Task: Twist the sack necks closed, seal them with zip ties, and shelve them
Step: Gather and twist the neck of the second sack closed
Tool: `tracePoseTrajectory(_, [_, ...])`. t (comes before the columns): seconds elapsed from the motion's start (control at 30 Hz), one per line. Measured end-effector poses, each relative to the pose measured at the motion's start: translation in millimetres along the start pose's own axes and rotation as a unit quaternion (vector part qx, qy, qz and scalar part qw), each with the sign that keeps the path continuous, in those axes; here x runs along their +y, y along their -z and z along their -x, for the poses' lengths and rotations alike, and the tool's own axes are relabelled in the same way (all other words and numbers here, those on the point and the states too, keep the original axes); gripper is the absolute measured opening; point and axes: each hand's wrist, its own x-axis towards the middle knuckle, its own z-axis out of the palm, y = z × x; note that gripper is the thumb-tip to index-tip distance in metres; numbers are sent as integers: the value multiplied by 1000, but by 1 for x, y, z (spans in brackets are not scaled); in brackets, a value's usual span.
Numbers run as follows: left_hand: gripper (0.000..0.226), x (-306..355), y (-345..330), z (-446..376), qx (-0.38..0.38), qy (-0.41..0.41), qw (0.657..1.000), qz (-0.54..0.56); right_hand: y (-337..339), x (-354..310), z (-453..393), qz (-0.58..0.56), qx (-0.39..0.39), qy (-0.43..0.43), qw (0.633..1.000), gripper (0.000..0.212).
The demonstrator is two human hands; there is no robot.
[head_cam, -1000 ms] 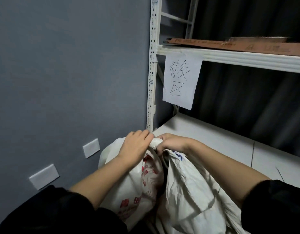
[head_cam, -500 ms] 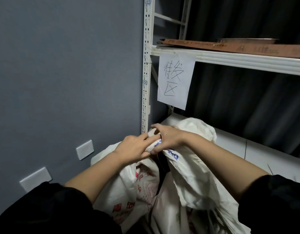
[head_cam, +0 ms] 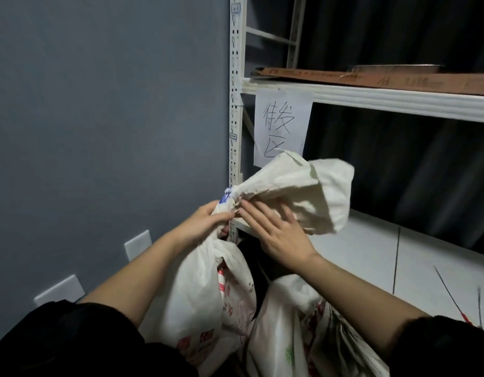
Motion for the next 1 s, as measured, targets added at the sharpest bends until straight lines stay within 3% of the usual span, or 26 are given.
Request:
tracePoseTrajectory(0.13, [14,5,2,7,-48,49,997,18,-6,20,-16,39,32,51,997,73])
tracePoseTrajectory(0.3, [23,0,8,7,-86,73,993,-36,-5,30,-40,13,70,74,995,58])
tracePoseTrajectory(0.43, [26,-4,4,6,-106,49,993,-15,-10,22,-49,-61,-41,-22,997,111])
tracePoseTrajectory(0.53, [32,-4,4,5,-114,51,992,-16,-11,8,-47,-89,-68,-70,991,118])
tracePoseTrajectory(0.6, [26,-4,5,5,-117,55,992,-8,-13,7,-46,-74,-56,-75,993,101])
tracePoseTrajectory(0.7, [20,-5,4,6,-103,38,992,-55,-15,16,-47,-45,20,-20,999,50])
tracePoseTrajectory(0.8, [13,-7,3,7,-51,-9,990,-132,-14,33,-53,-73,41,55,995,30])
tracePoseTrajectory(0.9, [36,-12,5,5,30,-16,971,-236,-3,48,-61,-164,-37,70,983,31])
tracePoseTrajectory(1.0, [45,-16,5,5,86,-36,883,-460,13,48,-62,-263,-248,-8,932,35])
